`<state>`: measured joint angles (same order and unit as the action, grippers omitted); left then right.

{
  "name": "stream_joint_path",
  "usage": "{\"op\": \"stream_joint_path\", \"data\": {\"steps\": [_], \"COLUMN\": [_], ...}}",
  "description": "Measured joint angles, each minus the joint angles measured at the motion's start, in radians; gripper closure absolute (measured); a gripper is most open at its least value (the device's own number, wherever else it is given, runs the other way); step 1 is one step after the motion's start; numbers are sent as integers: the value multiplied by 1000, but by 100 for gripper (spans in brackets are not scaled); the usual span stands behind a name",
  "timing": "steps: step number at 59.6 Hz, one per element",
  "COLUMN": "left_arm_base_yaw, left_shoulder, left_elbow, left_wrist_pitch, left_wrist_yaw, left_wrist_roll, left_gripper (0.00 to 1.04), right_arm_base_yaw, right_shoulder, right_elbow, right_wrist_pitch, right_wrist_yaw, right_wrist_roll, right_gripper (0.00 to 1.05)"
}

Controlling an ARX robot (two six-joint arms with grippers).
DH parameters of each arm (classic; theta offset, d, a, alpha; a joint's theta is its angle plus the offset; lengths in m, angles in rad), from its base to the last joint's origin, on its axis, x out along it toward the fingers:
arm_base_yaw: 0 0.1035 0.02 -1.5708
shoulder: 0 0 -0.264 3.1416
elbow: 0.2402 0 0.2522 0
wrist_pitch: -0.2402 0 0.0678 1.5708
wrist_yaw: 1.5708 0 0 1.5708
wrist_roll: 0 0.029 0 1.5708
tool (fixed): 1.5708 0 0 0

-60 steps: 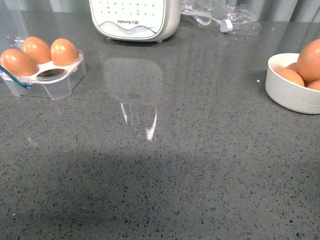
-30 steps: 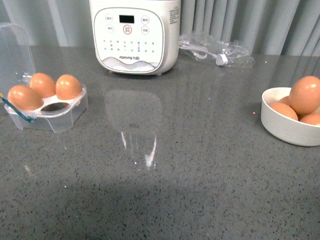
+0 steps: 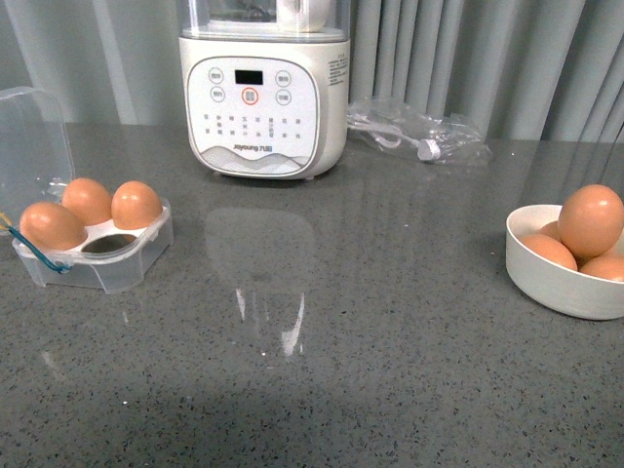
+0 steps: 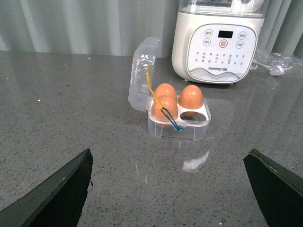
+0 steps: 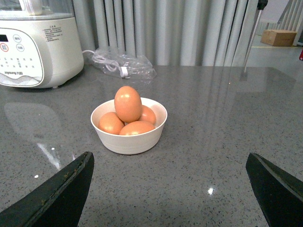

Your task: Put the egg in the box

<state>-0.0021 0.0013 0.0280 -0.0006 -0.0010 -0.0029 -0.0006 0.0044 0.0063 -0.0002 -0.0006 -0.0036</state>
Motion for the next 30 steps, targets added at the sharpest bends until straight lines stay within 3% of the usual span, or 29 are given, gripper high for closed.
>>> {"op": "stream_joint_path", "data": {"steps": [12, 30], "left_arm_base_yaw": [0, 0], "left_shoulder": [0, 0], "left_elbow": [0, 0], "left_wrist_pitch": [0, 0], "left_wrist_yaw": [0, 0], "left_wrist_roll": [0, 0], "left_gripper": [7, 7], "right_arm_base_yaw": [13, 30], "right_shoulder": [93, 483], "right_elbow": [26, 146], "right_wrist_pitch": [5, 388], "right_wrist_yaw": [-31, -72], "right_wrist_roll": [7, 8], "right_gripper": [7, 7]}}
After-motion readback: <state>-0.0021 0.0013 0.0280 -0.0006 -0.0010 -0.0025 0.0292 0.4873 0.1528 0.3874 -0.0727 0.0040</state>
